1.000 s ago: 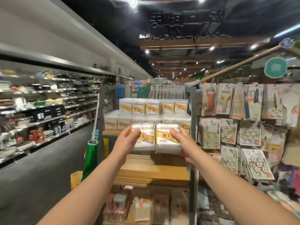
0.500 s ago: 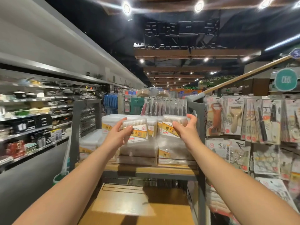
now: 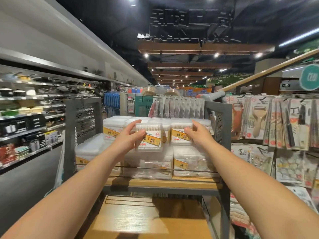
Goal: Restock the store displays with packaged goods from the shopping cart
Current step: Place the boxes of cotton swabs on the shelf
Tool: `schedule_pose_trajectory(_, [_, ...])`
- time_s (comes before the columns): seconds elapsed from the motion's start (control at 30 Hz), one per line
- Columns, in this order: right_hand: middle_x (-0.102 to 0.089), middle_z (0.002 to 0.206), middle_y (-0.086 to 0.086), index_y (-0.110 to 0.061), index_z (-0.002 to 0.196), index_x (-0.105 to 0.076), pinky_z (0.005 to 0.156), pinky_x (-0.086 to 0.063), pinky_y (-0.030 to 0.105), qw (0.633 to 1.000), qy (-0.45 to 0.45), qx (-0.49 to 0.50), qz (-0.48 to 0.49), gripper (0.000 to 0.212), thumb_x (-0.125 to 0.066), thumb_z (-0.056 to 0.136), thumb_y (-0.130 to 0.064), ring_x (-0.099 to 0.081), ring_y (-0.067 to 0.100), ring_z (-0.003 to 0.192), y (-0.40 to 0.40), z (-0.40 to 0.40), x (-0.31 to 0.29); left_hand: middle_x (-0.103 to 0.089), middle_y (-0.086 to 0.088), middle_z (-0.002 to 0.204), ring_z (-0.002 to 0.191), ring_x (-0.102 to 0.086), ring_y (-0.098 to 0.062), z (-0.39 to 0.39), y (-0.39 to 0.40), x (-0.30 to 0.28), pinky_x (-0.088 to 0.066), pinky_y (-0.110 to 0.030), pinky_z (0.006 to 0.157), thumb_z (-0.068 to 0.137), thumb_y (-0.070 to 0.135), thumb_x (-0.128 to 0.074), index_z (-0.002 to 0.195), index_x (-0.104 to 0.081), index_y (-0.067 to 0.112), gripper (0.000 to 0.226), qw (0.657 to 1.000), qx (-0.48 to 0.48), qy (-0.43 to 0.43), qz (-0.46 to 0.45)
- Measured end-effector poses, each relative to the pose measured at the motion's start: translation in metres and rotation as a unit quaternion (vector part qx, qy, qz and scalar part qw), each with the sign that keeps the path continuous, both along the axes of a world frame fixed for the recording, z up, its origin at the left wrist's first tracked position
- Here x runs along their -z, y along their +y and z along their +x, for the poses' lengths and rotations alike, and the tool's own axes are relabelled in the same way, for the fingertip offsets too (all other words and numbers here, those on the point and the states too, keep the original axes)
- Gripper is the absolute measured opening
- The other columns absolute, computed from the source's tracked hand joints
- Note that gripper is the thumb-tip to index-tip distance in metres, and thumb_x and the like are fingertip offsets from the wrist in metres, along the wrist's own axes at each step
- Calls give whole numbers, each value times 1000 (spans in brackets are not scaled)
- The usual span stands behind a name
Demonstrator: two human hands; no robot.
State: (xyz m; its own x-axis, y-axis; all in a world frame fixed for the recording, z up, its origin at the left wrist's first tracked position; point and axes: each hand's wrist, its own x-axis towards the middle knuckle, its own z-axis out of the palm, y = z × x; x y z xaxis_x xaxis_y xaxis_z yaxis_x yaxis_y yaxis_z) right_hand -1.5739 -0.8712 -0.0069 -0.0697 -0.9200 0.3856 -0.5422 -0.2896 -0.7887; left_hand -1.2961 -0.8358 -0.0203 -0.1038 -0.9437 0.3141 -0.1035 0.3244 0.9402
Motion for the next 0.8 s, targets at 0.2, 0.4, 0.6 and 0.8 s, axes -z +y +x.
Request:
schedule_pose_trajectory(0.2, [-69,111,-1,-19,119,-64,89,-53,41,998,-57,7,31,52,-51,89,-60,-65,23,103,-3,0,3,-71,-2,114,102,-68,-17,1,-7,-3,-49,-28,73,94,24,-63,139,-47,33,48,1000,27,5,2])
schedule_pose_trajectory(0.4, [-67,103,-1,-14,117,-62,84,-45,31,981,-167,-44,83,43,-38,104,-47,-60,17,95,19,12,2,-67,-7,121,107,-66,-21,-22,-13,-5,-52,-36,88,90,28,-68,141,-46,33,56,997,74,-23,-2])
schedule_pose_trajectory(0.6, [-39,155,2,-22,153,-34,117,-29,47,987,-143,-24,69,64,-23,102,-59,-41,23,139,37,6,-5,-66,-9,122,111,-65,-23,-25,-15,-5,-50,-33,85,90,29,-69,140,-45,36,55,998,67,-16,-3])
schedule_pose_trajectory(0.8, [-63,122,0,-24,120,-58,105,-46,44,989,-142,-50,-16,37,-49,97,-53,-60,16,111,70,-2,-29,-66,-6,121,111,-64,-22,-53,-4,-16,-48,-42,96,90,32,-68,135,-45,38,51,993,109,-17,-30])
